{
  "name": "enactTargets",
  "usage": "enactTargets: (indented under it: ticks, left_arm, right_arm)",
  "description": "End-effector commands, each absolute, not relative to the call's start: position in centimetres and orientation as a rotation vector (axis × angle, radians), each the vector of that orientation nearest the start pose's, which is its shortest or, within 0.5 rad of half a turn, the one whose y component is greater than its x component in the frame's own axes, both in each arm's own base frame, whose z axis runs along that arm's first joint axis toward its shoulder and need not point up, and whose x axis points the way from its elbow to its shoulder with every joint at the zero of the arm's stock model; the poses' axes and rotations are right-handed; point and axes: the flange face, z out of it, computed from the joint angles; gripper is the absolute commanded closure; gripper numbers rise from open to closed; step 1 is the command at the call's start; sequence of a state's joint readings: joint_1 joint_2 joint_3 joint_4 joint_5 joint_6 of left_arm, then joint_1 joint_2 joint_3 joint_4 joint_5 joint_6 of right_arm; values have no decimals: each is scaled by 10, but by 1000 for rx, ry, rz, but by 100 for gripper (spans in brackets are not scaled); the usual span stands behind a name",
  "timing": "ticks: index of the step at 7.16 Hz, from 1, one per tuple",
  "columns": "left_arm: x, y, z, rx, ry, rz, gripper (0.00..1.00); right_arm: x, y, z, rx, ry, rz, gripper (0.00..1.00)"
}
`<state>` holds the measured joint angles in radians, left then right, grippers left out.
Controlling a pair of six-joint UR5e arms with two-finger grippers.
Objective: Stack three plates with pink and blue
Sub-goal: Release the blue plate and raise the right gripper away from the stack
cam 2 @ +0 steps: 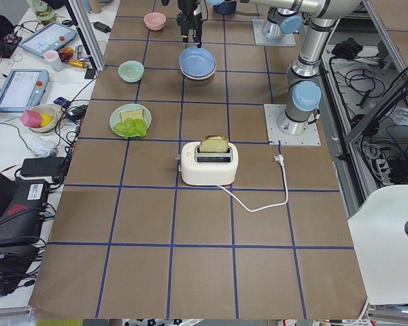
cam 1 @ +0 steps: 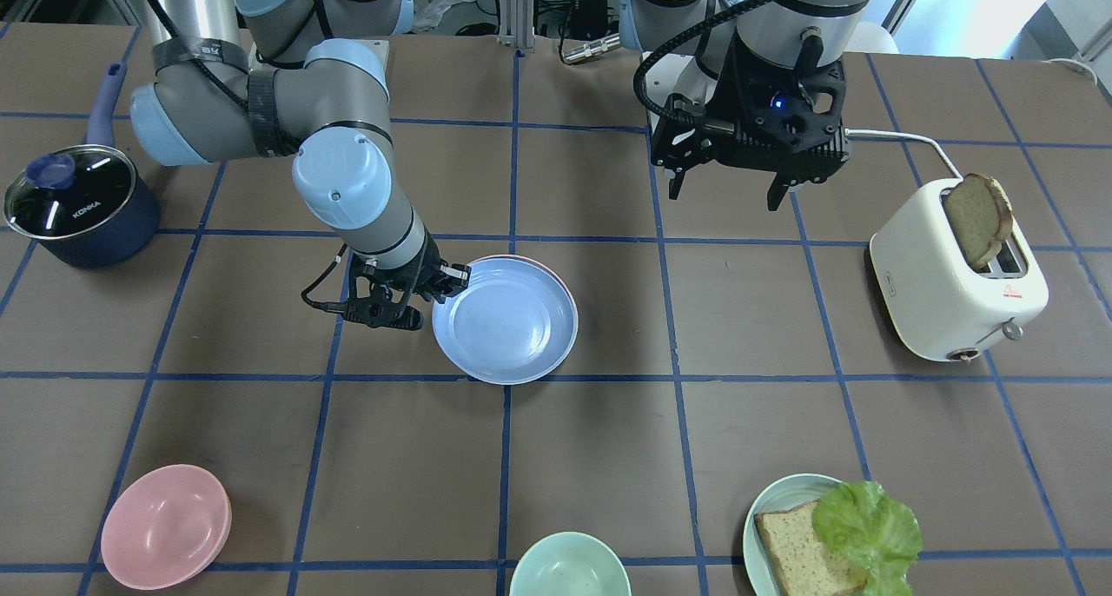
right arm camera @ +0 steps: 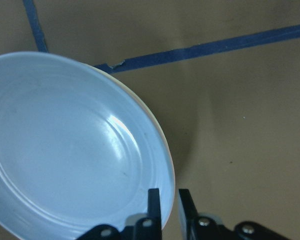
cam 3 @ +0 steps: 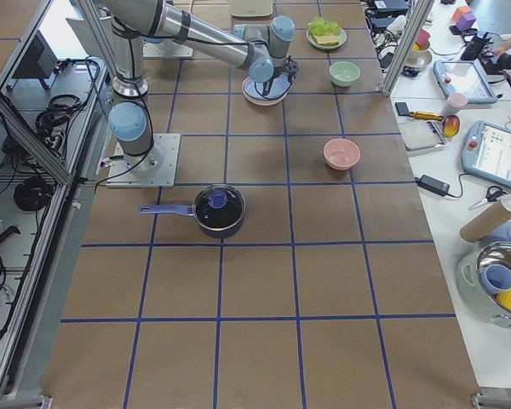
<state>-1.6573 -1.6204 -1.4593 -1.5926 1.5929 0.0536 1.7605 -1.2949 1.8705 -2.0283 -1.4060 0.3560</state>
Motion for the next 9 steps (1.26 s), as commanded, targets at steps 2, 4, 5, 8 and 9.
enactTargets:
  ticks: [2, 4, 5, 8, 9]
  left_arm:
    - [-157, -503, 510, 254, 3102, -61, 0]
    - [-156, -504, 510, 257, 3102, -61, 0]
    - [-156, -504, 510, 255, 3103, -58, 0]
    - [-157, -505, 510, 255, 3108, -63, 0]
    - [-157, -505, 511, 257, 3107, -66, 0]
  right_arm:
    - [221, -524, 274, 120, 2998, 62, 21]
    - [170, -547, 316, 1, 3057, 79, 16]
    - [161, -537, 359, -36, 3078, 111, 16]
    - [166, -490, 487, -84, 3096, -63, 0]
    - [158, -482, 510, -126, 3101, -123, 0]
